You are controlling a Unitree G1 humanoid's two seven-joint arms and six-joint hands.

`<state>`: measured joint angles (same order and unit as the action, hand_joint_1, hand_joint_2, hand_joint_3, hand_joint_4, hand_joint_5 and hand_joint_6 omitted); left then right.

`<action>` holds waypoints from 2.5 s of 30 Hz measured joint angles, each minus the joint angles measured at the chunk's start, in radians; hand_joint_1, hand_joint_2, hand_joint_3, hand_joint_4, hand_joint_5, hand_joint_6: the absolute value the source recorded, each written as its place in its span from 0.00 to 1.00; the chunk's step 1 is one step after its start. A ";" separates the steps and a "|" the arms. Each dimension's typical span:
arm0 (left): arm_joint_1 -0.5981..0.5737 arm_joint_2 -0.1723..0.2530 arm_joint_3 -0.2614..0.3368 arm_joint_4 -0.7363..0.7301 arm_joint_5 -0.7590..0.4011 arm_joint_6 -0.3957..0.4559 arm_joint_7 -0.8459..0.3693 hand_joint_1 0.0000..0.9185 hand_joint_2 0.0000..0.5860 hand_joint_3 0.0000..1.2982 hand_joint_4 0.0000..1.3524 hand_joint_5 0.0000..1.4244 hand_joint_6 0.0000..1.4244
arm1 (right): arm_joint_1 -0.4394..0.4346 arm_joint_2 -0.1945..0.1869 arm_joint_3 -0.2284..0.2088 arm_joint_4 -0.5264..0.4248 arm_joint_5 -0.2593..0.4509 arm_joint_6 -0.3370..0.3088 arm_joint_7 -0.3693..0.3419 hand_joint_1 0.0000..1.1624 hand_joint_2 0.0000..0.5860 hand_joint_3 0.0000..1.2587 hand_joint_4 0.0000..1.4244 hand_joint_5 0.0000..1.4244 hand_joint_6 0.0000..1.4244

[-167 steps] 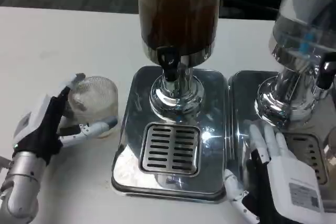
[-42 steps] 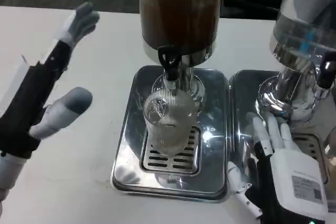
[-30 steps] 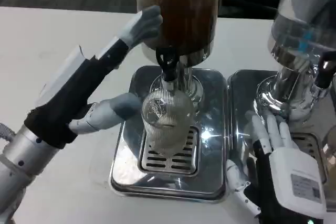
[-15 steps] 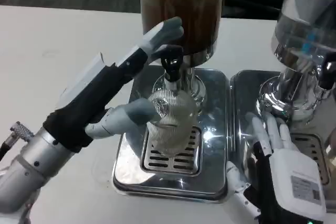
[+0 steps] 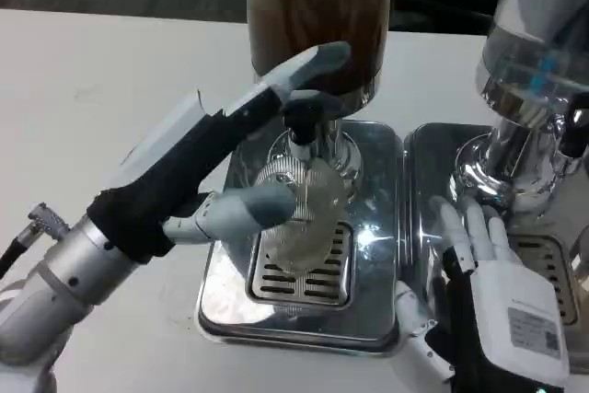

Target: Grasp the cup under the faucet to collect the drink, then remove the cup.

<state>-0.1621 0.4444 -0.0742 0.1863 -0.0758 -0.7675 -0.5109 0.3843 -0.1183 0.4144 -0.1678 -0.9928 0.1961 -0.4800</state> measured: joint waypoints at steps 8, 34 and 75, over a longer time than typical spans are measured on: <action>0.011 0.025 0.014 -0.028 0.088 -0.038 0.036 0.00 0.15 0.08 0.04 0.19 0.14 | -0.004 -0.001 0.001 0.000 0.002 0.000 0.000 0.12 0.85 0.07 0.00 0.00 0.10; 0.013 0.029 0.012 -0.032 0.112 -0.040 0.067 0.00 0.16 0.09 0.04 0.19 0.14 | -0.165 -0.035 -0.034 0.050 0.308 -0.159 0.232 0.35 0.44 0.00 0.00 0.00 0.00; 0.042 0.029 0.023 -0.081 0.136 -0.023 0.119 0.00 0.18 0.10 0.03 0.16 0.12 | -0.324 0.032 -0.043 0.228 0.415 -0.165 0.289 0.36 0.44 0.00 0.00 0.00 0.00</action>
<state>-0.1199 0.4735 -0.0508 0.1052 0.0601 -0.7910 -0.3918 0.0602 -0.0861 0.3711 0.0605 -0.5779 0.0309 -0.1907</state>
